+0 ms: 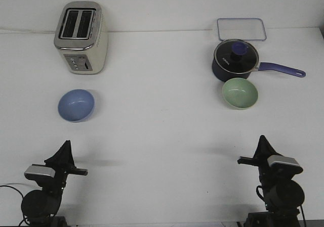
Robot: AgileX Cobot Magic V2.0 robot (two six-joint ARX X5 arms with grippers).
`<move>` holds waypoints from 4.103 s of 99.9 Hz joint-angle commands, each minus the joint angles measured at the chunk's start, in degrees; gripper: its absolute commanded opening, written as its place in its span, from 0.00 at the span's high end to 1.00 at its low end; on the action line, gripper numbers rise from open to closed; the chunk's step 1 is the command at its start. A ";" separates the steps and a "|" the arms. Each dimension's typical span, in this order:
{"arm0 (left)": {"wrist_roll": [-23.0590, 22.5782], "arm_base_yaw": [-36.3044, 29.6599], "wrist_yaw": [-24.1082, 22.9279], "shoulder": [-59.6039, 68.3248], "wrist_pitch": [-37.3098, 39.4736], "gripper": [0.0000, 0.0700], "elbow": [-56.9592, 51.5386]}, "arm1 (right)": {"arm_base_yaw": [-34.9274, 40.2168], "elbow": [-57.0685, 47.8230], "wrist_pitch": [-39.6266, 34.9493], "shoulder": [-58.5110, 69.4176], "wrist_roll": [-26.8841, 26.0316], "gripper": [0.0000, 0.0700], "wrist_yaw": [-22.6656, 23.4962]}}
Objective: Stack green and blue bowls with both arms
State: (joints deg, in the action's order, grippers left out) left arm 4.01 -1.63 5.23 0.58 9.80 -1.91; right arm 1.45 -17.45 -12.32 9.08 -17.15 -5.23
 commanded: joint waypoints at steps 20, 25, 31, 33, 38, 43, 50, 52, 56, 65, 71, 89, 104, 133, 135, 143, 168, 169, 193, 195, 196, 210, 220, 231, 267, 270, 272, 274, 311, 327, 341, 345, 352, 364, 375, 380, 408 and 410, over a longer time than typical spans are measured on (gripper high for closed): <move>-0.31 0.02 -0.11 0.02 0.59 0.98 1.09 | -0.24 -22.32 -10.60 23.41 1.11 0.19 -1.11; -0.28 0.02 -0.11 0.02 0.59 0.98 1.09 | -0.72 -26.23 -12.81 28.44 1.14 0.19 -1.07; -0.28 0.02 -0.11 0.02 0.59 0.98 1.09 | -1.64 -30.73 -14.91 34.47 1.66 0.19 -0.72; -0.31 0.02 -0.11 0.02 0.59 0.98 1.09 | -2.01 -32.20 -15.58 36.39 1.90 0.19 -0.57; -0.28 0.02 -0.11 0.02 0.59 0.98 1.09 | -2.99 -35.85 -17.14 41.46 2.47 0.19 -0.20; -0.28 0.02 -0.11 0.02 0.59 0.98 1.09 | -4.11 -39.30 -18.38 46.60 3.39 0.19 0.79; -0.28 0.02 -0.09 0.02 0.59 0.98 1.09 | -5.92 -44.00 -20.06 53.77 4.13 0.19 2.08; -0.28 0.02 -0.11 0.02 0.59 0.98 1.09 | -6.47 -45.24 -20.48 55.78 4.37 0.19 2.47; -0.28 0.02 -0.09 0.02 0.59 0.98 1.09 | -7.54 -47.67 -21.16 59.78 5.14 0.19 3.23; -0.31 0.02 -0.11 0.02 0.59 0.98 1.09 | -9.62 -52.46 -22.01 68.41 6.14 0.19 5.14; -0.28 0.02 -0.11 0.02 0.59 0.98 1.09 | -10.54 -54.97 -22.10 73.66 6.75 0.19 5.53; -0.28 0.02 -0.11 0.02 0.59 0.98 1.09 | -12.48 -60.37 -21.99 86.84 7.80 0.19 7.08; -0.31 0.02 -0.11 0.02 0.59 0.98 1.09 | -12.72 -62.97 -21.03 94.73 8.39 0.19 8.72; -0.28 0.02 -0.11 0.02 0.59 0.98 1.09 | -12.68 -63.39 -19.02 99.91 8.17 0.89 11.45; -0.31 0.02 -0.09 0.02 0.59 0.98 1.09 | -12.68 -63.39 -19.02 99.91 8.20 0.93 11.45; -0.31 0.02 -0.11 0.02 0.59 0.98 1.09 | -12.68 -63.45 -19.30 99.14 8.22 1.00 11.43; -0.28 0.02 -0.11 0.02 0.59 0.98 1.09 | -12.68 -63.56 -21.75 89.55 8.39 1.00 14.97; -0.28 0.02 -0.11 0.02 0.59 0.98 1.09 | -12.70 -63.56 -21.92 88.94 8.39 1.00 15.32; -0.31 0.02 -0.11 0.02 0.59 0.98 1.09 | -10.95 -63.43 -28.92 72.96 8.39 1.00 22.27; -0.31 0.02 -0.11 0.02 0.59 0.98 1.09 | -10.38 -63.28 -29.53 71.84 8.39 1.00 22.29; -0.31 0.02 -0.09 0.02 0.59 0.98 1.09 | -10.08 -63.12 -29.79 71.28 8.39 1.00 22.29; -0.28 0.02 -0.11 0.02 0.59 0.98 1.09 | -4.15 -56.13 -29.64 61.94 8.39 1.00 23.04; -0.28 0.02 -0.11 0.02 0.59 0.98 1.09 | 2.54 -47.63 -27.10 55.54 6.01 1.00 23.23; -0.31 0.02 -0.09 0.02 0.59 0.98 1.09 | 10.64 -38.77 -23.54 51.01 2.25 1.00 22.77; -0.26 0.02 -0.11 0.02 0.61 0.98 1.09 | 27.69 -25.31 -17.40 54.93 -2.14 1.00 18.23; -0.26 0.02 -0.11 0.02 0.61 0.98 1.09 | 28.30 -24.96 -16.57 55.69 -2.14 1.00 17.84; -0.26 0.02 -0.11 0.02 0.61 0.98 1.09 | 28.68 -24.83 -15.96 56.26 -2.14 1.00 17.62; -0.26 0.02 -0.11 0.02 0.61 0.98 1.09 | 29.09 -24.79 -15.32 56.96 -2.12 1.00 17.40; 0.13 0.02 -0.11 0.02 0.61 0.98 1.09 | 31.39 -24.79 -8.70 67.93 -0.31 0.89 17.27; 2.12 0.02 -0.11 0.02 0.61 0.98 1.03 | 31.28 -25.03 -8.13 67.23 0.02 0.54 17.22; 11.96 0.02 -1.81 0.02 0.76 0.98 -0.28 | 29.03 -27.28 -8.59 60.74 1.27 0.54 17.27; 14.01 0.02 -2.71 0.02 0.70 0.98 -0.94 | 28.15 -28.28 -8.63 58.51 2.12 0.54 17.27; 15.12 0.02 -2.95 0.13 -0.55 0.98 -2.84 | 26.14 -29.97 -8.74 54.29 3.82 0.54 17.22; 16.90 0.04 -8.52 2.99 -12.28 0.98 -10.58 | 21.99 -30.73 -8.41 47.45 5.01 0.54 16.37; 18.18 0.33 -14.56 10.56 -23.82 0.98 -20.72 | 20.63 -29.51 -8.76 40.83 8.96 0.54 9.14; 16.33 0.57 -14.69 15.21 -25.57 0.98 -25.09 | 20.63 -27.69 -7.56 37.31 9.62 0.54 7.17; 11.32 1.09 -9.84 45.81 -30.51 0.98 -47.76 | 20.63 -10.56 -2.49 18.64 8.98 0.54 3.50; 11.15 1.22 -9.46 47.82 -31.32 0.98 -49.18 | 20.63 -9.60 -2.25 17.55 8.57 0.54 3.50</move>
State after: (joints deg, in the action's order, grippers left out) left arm 16.95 -0.75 -5.26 41.52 -19.44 -47.20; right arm 21.74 -29.47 -15.51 29.06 -7.94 -1.56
